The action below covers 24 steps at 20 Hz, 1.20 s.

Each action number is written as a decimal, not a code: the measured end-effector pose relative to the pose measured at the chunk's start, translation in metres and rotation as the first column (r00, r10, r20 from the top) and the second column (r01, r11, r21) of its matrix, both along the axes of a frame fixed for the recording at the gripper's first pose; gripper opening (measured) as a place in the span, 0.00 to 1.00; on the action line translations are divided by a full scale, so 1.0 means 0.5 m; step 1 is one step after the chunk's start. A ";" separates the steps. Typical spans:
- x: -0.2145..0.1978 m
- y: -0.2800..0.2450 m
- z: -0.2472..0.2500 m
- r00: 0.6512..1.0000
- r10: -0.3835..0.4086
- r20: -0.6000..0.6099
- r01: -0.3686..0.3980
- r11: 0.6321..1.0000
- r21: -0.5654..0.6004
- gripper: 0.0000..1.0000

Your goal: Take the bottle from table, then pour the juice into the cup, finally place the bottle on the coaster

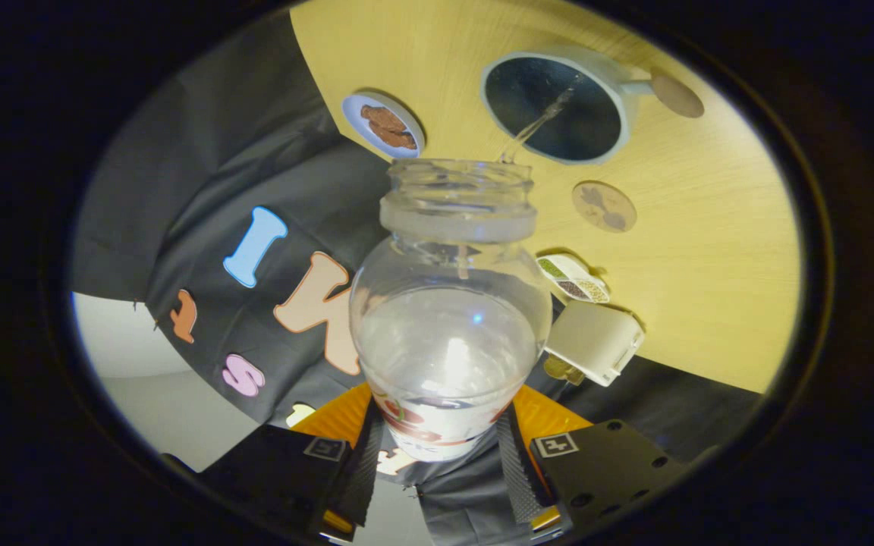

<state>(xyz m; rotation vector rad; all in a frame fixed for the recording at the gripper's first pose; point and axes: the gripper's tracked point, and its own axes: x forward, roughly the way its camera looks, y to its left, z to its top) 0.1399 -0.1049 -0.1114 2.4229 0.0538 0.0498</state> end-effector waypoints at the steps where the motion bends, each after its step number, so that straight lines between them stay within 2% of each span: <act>1: -0.003 0.004 -0.003 1.000 0.005 -0.002 -0.005 1.000 -0.003 0.74; 5: -0.004 0.010 -0.014 1.000 0.013 -0.013 -0.013 1.000 -0.025 0.74; 9: -0.007 0.032 -0.034 0.999 0.031 -0.038 -0.036 0.988 -0.148 0.74; 12: -0.013 0.052 -0.061 0.997 0.035 -0.072 -0.055 0.954 -0.296 0.74; 14: -0.007 0.062 -0.079 0.995 0.021 -0.096 -0.059 0.911 -0.407 0.74; 16: -0.013 0.072 -0.110 0.990 0.017 -0.141 -0.090 0.845 -0.527 0.74; 19: -0.018 0.081 -0.154 0.977 -0.009 -0.213 -0.144 0.707 -0.693 0.74; 21: -0.018 0.082 -0.154 0.976 -0.044 -0.215 -0.147 0.593 -0.791 0.74; 24: -0.022 0.080 -0.180 0.957 -0.088 -0.275 -0.220 0.395 -0.892 0.75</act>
